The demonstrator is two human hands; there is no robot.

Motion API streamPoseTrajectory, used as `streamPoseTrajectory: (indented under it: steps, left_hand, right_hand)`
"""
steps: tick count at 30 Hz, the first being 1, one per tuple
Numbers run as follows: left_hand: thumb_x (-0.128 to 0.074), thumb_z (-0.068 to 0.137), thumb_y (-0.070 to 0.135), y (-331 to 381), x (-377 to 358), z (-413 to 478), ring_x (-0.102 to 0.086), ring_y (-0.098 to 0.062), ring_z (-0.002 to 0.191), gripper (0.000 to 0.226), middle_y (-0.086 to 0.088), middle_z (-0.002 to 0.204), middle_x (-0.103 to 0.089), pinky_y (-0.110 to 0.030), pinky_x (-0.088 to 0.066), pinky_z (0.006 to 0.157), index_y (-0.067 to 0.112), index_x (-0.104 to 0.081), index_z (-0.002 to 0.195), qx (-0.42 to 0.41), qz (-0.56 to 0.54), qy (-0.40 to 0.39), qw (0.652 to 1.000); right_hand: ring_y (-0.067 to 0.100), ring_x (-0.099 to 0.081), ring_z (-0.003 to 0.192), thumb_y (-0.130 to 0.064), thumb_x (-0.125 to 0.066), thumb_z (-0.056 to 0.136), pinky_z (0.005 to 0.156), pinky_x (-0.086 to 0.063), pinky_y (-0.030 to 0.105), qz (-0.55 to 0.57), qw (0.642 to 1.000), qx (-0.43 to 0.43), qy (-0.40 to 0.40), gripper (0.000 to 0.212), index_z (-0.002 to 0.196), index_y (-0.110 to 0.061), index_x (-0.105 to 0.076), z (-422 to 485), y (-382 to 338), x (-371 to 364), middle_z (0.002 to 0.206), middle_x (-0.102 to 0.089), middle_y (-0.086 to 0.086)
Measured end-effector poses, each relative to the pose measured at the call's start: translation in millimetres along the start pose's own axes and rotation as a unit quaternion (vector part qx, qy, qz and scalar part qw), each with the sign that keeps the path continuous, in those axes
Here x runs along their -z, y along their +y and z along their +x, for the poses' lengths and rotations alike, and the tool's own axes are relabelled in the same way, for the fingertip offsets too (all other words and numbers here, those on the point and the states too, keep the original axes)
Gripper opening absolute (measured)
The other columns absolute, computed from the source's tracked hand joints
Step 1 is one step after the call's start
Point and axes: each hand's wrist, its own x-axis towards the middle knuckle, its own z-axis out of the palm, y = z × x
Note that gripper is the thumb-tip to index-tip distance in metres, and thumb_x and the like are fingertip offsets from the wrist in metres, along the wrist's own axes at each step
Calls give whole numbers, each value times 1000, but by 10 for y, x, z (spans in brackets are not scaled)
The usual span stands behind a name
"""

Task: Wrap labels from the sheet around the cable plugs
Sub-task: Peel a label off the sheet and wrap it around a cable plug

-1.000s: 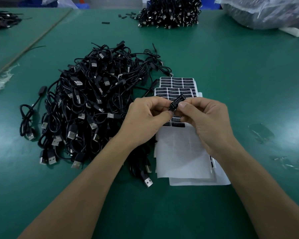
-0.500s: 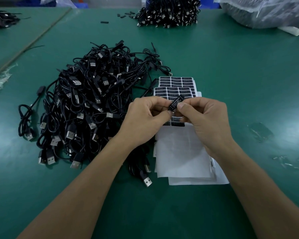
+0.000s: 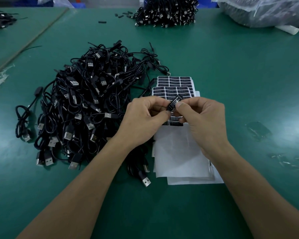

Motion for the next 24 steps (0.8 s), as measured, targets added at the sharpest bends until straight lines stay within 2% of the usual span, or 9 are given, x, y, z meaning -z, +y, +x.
streamPoseTrajectory:
  steps: [6, 11, 17, 24]
  left_hand:
    - [-72, 88, 2, 0, 10, 2, -64, -5, 73, 18, 4, 79, -71, -20, -52, 71, 18, -76, 97, 10, -15, 3, 1000]
    - [-73, 86, 4, 6, -8, 0, -65, -7, 72, 18, 3, 78, -73, -23, -53, 70, 21, -77, 92, 9, -1, 20, 1000]
    - [-73, 86, 6, -3, -8, -5, -67, -8, 74, 20, 3, 80, -74, -25, -55, 72, 25, -76, 92, 6, 7, 30, 999]
    - [-73, 87, 5, -13, -14, -3, -66, -7, 72, 18, 3, 79, -74, -25, -55, 71, 22, -76, 94, 7, 7, 33, 999]
  right_hand:
    - [24, -70, 70, -25, -72, 81, 68, -60, 38, -2, 1000, -7, 8, 9, 73, -22, -75, -8, -4, -18, 71, -74, 1]
    - [12, -61, 63, -25, -70, 83, 64, -56, 31, 7, 1000, 4, 9, 12, 73, -20, -74, -2, -34, -2, 68, -72, 2]
    - [5, -63, 62, -19, -70, 88, 57, -49, 17, 32, 999, -2, -21, 15, 75, -21, -75, -15, -35, -18, 67, -72, -3]
    - [8, -66, 66, -21, -72, 86, 55, -49, 18, 46, 999, -14, -17, 13, 73, -22, -75, -12, -28, -37, 68, -72, -1]
